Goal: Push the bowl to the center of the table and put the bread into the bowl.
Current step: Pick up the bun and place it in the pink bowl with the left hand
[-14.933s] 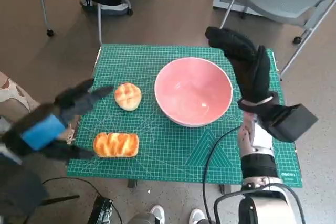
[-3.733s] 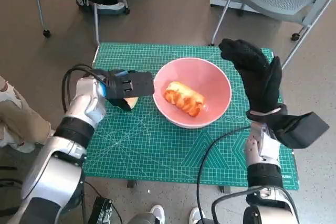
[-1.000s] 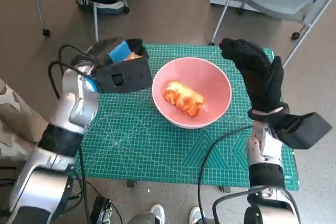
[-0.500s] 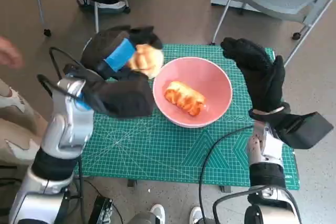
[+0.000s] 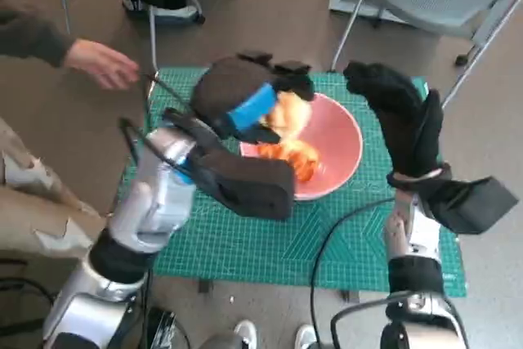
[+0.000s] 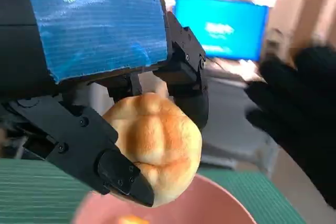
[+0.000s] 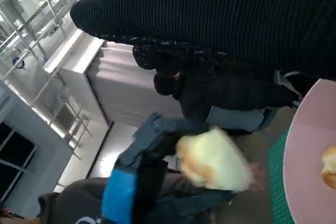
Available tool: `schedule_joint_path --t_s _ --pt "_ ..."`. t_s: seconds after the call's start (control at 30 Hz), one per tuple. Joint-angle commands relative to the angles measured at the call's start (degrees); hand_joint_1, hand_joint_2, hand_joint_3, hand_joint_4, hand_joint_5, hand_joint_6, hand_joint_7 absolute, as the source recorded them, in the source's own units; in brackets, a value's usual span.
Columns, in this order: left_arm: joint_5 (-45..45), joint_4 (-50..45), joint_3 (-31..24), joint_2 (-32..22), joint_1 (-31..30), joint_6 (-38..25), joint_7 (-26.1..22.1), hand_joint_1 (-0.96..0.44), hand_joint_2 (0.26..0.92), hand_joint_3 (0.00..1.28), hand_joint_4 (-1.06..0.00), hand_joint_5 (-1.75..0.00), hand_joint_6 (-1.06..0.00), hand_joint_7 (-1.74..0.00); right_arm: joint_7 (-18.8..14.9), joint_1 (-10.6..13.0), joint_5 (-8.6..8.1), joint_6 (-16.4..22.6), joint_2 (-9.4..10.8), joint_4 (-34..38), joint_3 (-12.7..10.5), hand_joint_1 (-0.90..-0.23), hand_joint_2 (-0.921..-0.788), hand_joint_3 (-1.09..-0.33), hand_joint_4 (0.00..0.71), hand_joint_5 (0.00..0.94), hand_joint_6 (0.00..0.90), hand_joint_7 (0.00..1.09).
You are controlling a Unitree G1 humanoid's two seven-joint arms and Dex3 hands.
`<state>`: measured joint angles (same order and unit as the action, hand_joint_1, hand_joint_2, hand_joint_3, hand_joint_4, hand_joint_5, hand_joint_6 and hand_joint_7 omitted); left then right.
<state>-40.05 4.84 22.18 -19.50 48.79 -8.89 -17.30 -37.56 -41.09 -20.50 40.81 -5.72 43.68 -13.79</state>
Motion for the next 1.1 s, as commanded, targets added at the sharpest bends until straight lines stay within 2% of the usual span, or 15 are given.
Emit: schedule_joint_path --t_s 0.03,0.1,0.13,0.17,0.2,0.23,0.27,0.37,0.5,0.67,0.93,1.1 --pt "2.1 5.0 -0.4 1.9 2.6 2.7 1.0 0.0 0.92 0.07 -0.71 -1.21 -0.6 -1.13 0.5 2.3 -0.36 -1.1 -0.6 -0.2 -0.3 -0.66 -0.921 -0.754 0.225 0.0 0.066 0.52" --pt "4.0 6.3 -0.9 2.6 2.6 3.2 -0.2 0.0 0.921 0.17 -0.6 -1.3 -0.48 -1.27 0.7 2.5 -0.31 -1.1 -0.7 -0.5 -0.3 -0.663 -0.921 -0.754 0.225 0.0 0.066 0.52" --pt "4.8 6.7 -1.1 2.8 2.5 3.2 -0.9 0.0 0.894 0.18 -0.53 -1.15 -0.42 -1.16 0.7 2.6 -0.27 -1.1 -0.8 -0.6 -0.3 -0.663 -0.921 -0.754 0.225 0.0 0.066 0.52" --pt "6.2 7.2 -1.3 3.0 2.4 2.9 -2.5 0.01 0.86 0.17 -0.47 -0.83 -0.4 -0.9 0.8 2.7 -0.22 -1.1 -0.9 -0.8 -0.3 -0.664 -0.921 -0.753 0.225 0.0 0.066 0.52" --pt "7.1 7.6 -1.4 3.1 2.4 2.6 -3.6 0.0 0.825 0.15 -0.35 -0.54 -0.34 -0.65 0.9 2.8 -0.18 -1.1 -1.0 -0.9 -0.3 -0.664 -0.921 -0.753 0.223 0.0 0.065 0.51" --pt "8.2 8.1 -1.5 3.2 2.5 2.1 -5.2 -0.01 0.814 0.14 -0.31 -0.43 -0.32 -0.54 1.0 2.9 -0.13 -1.1 -1.1 -1.1 -0.3 -0.664 -0.921 -0.753 0.222 0.0 0.064 0.51" --pt "8.9 8.4 -1.5 3.2 2.6 1.8 -6.2 -0.03 0.792 0.12 -0.22 -0.28 -0.28 -0.39 1.1 2.9 -0.09 -1.1 -1.1 -1.2 -0.3 -0.664 -0.921 -0.752 0.22 0.0 0.063 0.51" --pt "10.7 9.2 -1.5 3.1 3.3 0.4 -9.6 -0.08 0.765 0.07 -0.09 -0.09 -0.23 -0.17 1.5 3.2 0.01 -1.2 -1.2 -1.5 -0.3 -0.661 -0.921 -0.753 0.216 0.0 0.062 0.51" --pt "12.1 9.6 -1.7 2.8 3.8 0.0 -12.1 -0.18 0.751 0.05 -0.02 -0.02 -0.2 -0.06 2.0 3.3 0.07 -1.3 -1.3 -1.9 -0.4 -0.655 -0.921 -0.755 0.215 0.0 0.062 0.51" --pt "13.3 11.1 -2.2 2.0 3.6 2.9 -11.8 -0.26 0.749 0.04 0.0 0.0 -0.17 -0.03 2.5 3.3 0.06 -1.4 -1.2 -2.1 -0.4 -0.653 -0.921 -0.756 0.215 0.0 0.062 0.51" --pt "14.1 14.0 -4.3 0.2 1.9 10.8 -6.2 -0.45 0.776 0.03 0.0 0.0 -0.14 -0.01 3.5 3.3 0.22 -1.3 -1.0 -2.4 -0.4 -0.645 -0.921 -0.758 0.219 0.002 0.063 0.51" --pt "16.5 16.5 -7.3 -0.5 0.7 16.6 -2.7 -0.63 0.835 0.04 0.0 0.0 -0.11 0.0 3.6 3.2 0.21 -1.1 -0.8 -2.5 -0.3 -0.643 -0.921 -0.76 0.22 0.003 0.065 0.51"
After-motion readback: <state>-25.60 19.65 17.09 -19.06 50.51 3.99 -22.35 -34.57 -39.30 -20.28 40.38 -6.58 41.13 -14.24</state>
